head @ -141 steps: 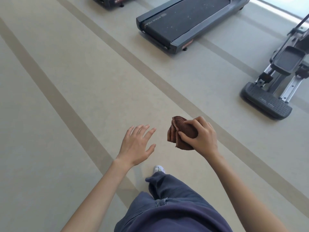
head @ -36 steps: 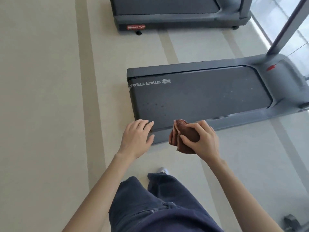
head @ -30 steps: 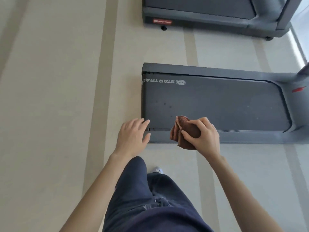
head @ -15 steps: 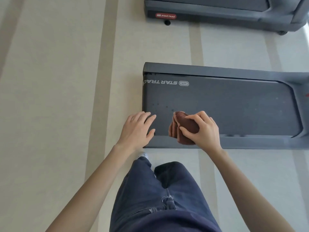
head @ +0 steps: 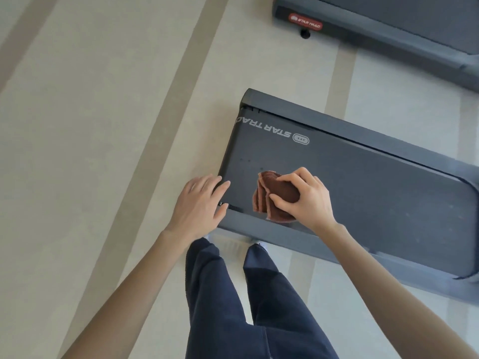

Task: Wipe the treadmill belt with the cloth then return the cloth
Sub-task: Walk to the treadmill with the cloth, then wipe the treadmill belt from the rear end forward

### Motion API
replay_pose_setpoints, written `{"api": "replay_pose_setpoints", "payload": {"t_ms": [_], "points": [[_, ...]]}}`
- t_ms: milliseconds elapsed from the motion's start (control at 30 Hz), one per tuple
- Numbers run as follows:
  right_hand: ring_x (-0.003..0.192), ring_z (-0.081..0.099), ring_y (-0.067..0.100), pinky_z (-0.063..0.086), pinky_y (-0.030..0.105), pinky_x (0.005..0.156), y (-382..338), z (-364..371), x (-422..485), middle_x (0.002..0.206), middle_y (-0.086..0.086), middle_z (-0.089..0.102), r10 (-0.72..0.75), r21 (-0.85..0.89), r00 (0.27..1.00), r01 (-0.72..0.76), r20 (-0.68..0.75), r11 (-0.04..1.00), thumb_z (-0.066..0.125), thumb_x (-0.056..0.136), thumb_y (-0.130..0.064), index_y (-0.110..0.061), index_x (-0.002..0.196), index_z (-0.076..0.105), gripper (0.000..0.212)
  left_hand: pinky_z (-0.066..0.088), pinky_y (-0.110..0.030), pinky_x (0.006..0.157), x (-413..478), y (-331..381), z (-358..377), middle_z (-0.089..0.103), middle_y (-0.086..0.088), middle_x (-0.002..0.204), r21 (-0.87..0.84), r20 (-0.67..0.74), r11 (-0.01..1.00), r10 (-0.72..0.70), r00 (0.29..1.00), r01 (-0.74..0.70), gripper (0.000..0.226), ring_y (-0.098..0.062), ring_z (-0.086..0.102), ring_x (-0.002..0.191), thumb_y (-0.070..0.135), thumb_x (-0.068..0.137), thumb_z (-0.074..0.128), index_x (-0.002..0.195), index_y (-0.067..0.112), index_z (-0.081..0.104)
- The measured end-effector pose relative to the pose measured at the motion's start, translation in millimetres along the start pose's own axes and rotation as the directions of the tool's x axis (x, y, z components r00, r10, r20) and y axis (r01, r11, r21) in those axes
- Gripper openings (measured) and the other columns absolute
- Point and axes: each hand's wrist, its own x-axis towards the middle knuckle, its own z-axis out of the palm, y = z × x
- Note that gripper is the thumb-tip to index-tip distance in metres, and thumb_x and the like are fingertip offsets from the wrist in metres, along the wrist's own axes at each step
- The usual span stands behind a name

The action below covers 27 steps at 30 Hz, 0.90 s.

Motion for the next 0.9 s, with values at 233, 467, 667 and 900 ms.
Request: {"api": "replay_pose_setpoints", "payload": {"t_ms": [233, 467, 667, 900], "points": [[0.065, 0.052, 0.024, 0.039, 0.024, 0.063, 67, 69, -6, 0.09, -0.007, 0.056, 0.011, 0.022, 0.999, -0.012, 0.049, 1.0, 0.058, 0.072, -0.059, -0.026, 0.097, 0.068, 0.042, 0.045, -0.043, 0.094, 20, -2, 85, 0.059, -0.01, 0.125, -0.04, 0.099, 0.995, -0.091, 0.991, 0.096, 0.048, -0.03, 0.055, 0.116, 0.033, 0.088, 0.041, 0.128, 0.011, 0.057], [0.059, 0.043, 0.019, 0.041, 0.024, 0.059, 142, 214, 10, 0.087, -0.006, 0.059, -0.028, 0.02, 0.999, 0.028, -0.016, 0.999, 0.059, 0.073, -0.056, -0.024, 0.094, 0.07, 0.04, 0.048, -0.043, 0.089, 58, -41, 245, 0.062, -0.013, 0.121, 0.019, 0.141, 1.0, -0.026, 0.99, 0.023, 0.047, -0.032, 0.058, 0.111, 0.034, 0.086, 0.046, 0.122, 0.009, 0.062], [0.06, 0.046, 0.021, 0.042, 0.025, 0.06, 226, 345, 23, 0.086, -0.007, 0.058, 0.025, 0.031, 0.995, -0.022, -0.099, 0.999, 0.06, 0.073, -0.056, -0.024, 0.094, 0.07, 0.039, 0.046, -0.043, 0.094, 95, -71, 393, 0.06, -0.013, 0.126, 0.059, 0.2, 0.998, -0.015, 0.98, 0.003, 0.051, -0.032, 0.055, 0.117, 0.031, 0.08, 0.069, 0.126, 0.01, 0.06], [0.06, 0.039, 0.016, 0.043, 0.028, 0.059, 310, 467, 16, 0.087, -0.003, 0.058, -0.005, -0.015, 0.981, 0.002, -0.194, 1.0, 0.064, 0.075, -0.052, -0.021, 0.095, 0.07, 0.038, 0.039, -0.045, 0.102, 124, -104, 519, 0.052, -0.011, 0.137, 0.101, 0.194, 0.994, 0.025, 0.981, -0.045, 0.055, -0.03, 0.046, 0.128, 0.039, 0.088, 0.036, 0.131, 0.013, 0.056]]}}
